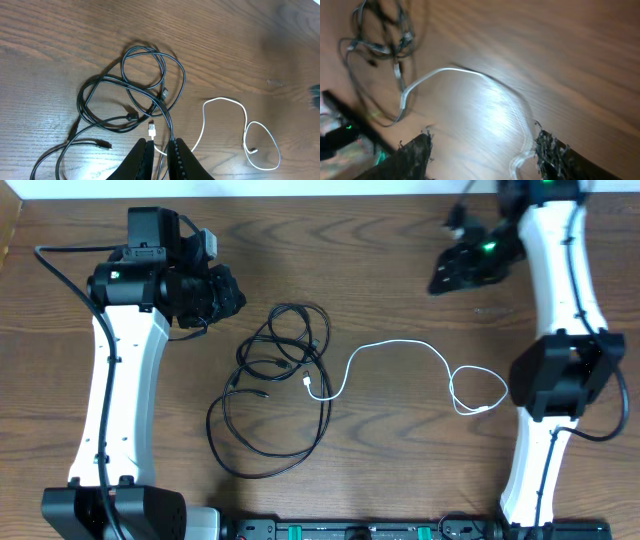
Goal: Untangle cables
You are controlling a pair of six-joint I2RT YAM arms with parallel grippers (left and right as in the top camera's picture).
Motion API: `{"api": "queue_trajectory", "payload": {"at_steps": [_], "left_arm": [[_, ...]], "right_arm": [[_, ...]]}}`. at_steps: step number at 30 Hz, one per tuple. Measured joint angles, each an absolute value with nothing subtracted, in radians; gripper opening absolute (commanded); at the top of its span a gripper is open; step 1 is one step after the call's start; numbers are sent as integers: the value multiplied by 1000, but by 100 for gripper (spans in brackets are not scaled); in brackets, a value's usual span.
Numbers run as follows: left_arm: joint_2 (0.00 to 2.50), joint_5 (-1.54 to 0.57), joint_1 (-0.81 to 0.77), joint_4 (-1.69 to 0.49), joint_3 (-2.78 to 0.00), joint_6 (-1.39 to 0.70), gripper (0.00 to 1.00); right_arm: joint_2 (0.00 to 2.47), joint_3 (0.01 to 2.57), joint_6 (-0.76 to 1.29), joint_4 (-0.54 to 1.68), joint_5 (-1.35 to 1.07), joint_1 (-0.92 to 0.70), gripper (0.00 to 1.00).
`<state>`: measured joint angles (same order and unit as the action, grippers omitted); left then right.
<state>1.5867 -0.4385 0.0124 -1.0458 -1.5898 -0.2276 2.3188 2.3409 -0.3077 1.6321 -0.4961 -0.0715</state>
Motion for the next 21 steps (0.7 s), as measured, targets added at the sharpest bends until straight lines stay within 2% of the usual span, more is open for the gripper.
{"api": "queue_trajectory", "payload": {"at_steps": [7,10,12,16,18,21], "left_arm": [[1587,-439,12,-1041,-1590,-228,16],[1587,-439,12,-1040,-1590,-228,16],[1587,-439,12,-1040,-1590,-228,16],[1587,-439,12,-1040,-1590,-228,16],[1587,-439,12,-1040,-1590,-228,16],[1587,-439,12,-1040,-1590,-228,16]], "right_arm": [[2317,2058,-87,1398,-544,-294,64],[2317,1995,5,1336,-552,-372,70],[2317,1971,51,1312,-552,-402,73],[2317,1924,159,1285,-505,-448,74],[2317,1900,207,1269,-474,-463,70],[2317,1850,274,1211,-447,-481,40]]}}
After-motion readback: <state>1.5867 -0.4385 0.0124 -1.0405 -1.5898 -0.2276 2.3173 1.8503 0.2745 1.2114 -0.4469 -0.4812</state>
